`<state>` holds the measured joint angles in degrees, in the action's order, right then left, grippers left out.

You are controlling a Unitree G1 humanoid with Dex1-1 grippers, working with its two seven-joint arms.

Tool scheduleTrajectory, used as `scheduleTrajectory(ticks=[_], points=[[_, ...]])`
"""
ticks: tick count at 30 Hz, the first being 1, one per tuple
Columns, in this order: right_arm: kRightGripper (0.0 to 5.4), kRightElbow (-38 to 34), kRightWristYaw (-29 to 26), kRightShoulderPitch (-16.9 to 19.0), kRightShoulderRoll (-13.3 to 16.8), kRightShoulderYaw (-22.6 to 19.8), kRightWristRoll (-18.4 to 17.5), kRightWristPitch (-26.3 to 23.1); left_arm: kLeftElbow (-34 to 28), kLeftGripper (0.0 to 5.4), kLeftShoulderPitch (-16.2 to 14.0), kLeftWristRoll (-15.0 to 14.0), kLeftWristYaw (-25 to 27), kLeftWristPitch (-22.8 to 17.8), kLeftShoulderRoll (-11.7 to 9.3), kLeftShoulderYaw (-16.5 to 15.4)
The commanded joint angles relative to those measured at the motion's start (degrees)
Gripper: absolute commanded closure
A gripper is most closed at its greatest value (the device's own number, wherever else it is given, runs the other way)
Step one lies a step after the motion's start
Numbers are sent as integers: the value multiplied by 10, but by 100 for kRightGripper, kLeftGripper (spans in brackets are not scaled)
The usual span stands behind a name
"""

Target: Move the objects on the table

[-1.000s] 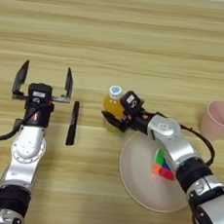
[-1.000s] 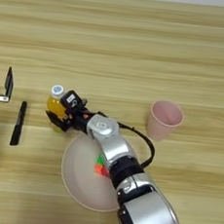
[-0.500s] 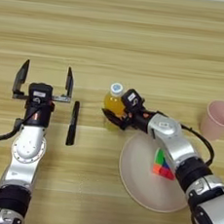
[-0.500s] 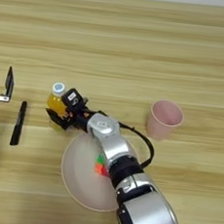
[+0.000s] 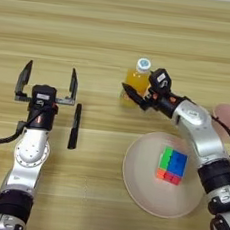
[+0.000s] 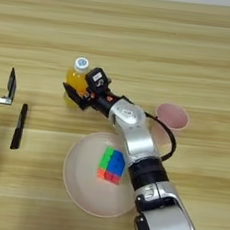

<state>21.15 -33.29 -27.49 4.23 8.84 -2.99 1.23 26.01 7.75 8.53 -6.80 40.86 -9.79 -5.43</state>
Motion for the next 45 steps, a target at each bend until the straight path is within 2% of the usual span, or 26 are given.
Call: scheduleTrajectory(ticks=[1,7,11,18,24,29,33,38,42,45], points=[[191,-86,-15,10,28,-22,-34,-37,1,0,1,4,-3,-6,-2,2],[191,-208,-42,36,85,-53,-78,-100,7,0,6,4,-3,-6,-3,1],[191,-255,-58,46,130,-88,-110,-128,13,0,10,3,-3,-6,-4,1],[191,-278,-97,76,206,-151,-156,-150,27,0,18,-2,-1,-3,-6,-1],[191,-277,-118,105,245,-187,-179,-145,37,0,23,-7,3,0,-12,-5],[192,-287,-163,164,277,-219,-197,-111,45,0,27,-11,7,2,-16,-8],[192,-316,-250,241,314,-253,-245,-95,52,0,30,-14,10,4,-20,-10],[192,-323,-316,301,346,-257,-255,-86,56,0,32,-15,12,6,-22,-11],[192,-282,-327,329,360,-240,-201,-39,57,0,32,-16,13,7,-24,-11],[192,-259,-330,339,358,-231,-187,-20,58,0,32,-17,14,9,-26,-11]])
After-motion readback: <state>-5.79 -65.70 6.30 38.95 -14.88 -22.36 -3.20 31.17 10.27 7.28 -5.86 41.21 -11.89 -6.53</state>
